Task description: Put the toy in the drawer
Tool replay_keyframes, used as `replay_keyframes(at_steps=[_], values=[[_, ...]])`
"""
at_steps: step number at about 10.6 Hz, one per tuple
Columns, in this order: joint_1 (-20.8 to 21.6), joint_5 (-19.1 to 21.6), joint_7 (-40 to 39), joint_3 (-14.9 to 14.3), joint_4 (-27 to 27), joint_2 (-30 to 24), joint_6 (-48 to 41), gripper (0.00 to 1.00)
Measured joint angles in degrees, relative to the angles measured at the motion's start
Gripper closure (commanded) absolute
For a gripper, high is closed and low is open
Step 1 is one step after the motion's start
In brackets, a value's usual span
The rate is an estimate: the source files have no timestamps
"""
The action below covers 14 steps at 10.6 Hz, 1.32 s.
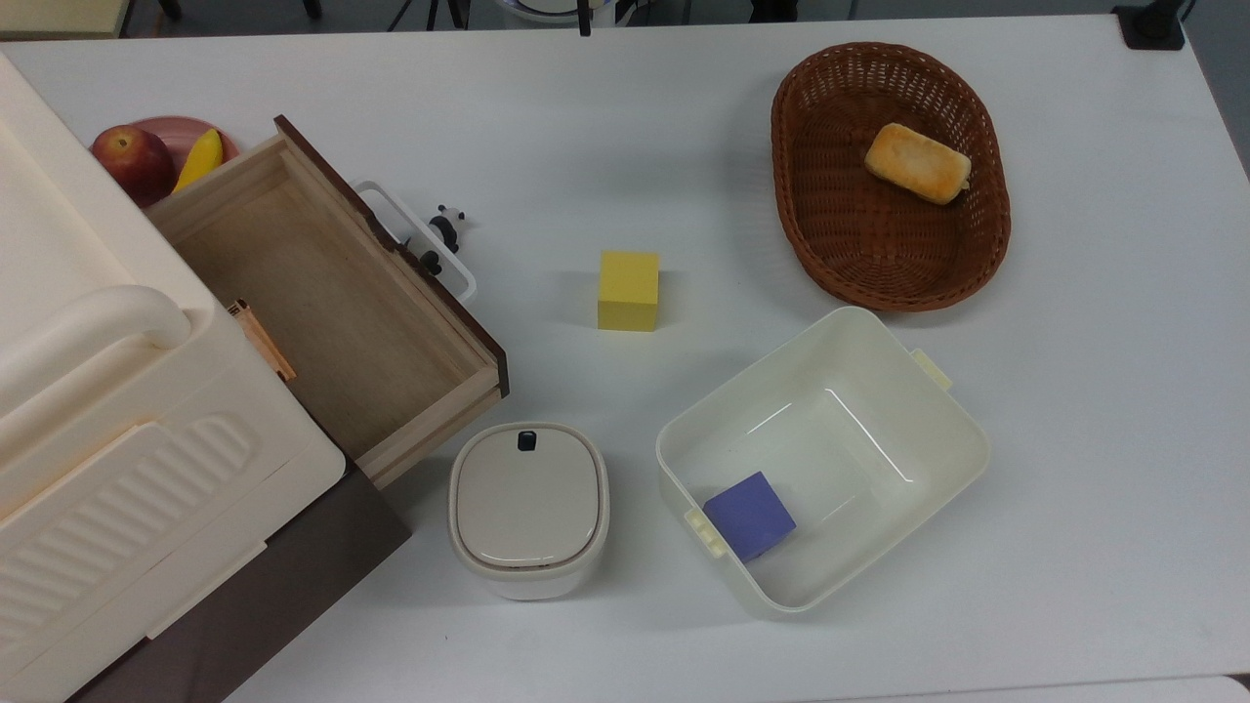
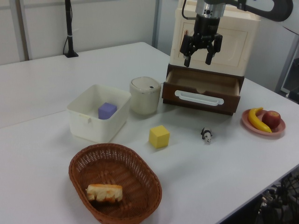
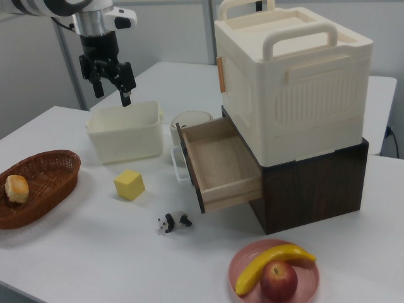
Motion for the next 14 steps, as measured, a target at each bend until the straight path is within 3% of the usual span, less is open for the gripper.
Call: replay_keyframes(at_steps=[9,12,14], values=[[-0.74,0.09,-0.03,-0.04,-0.51,-0.19,1.51,0.0],[-0.61,0.12,3.12,-0.02,-7.74,-3.53,3.41,0.0],[-0.06,-0.29,16.14,0.01,-17.23,-7.04,10.35,0.0]])
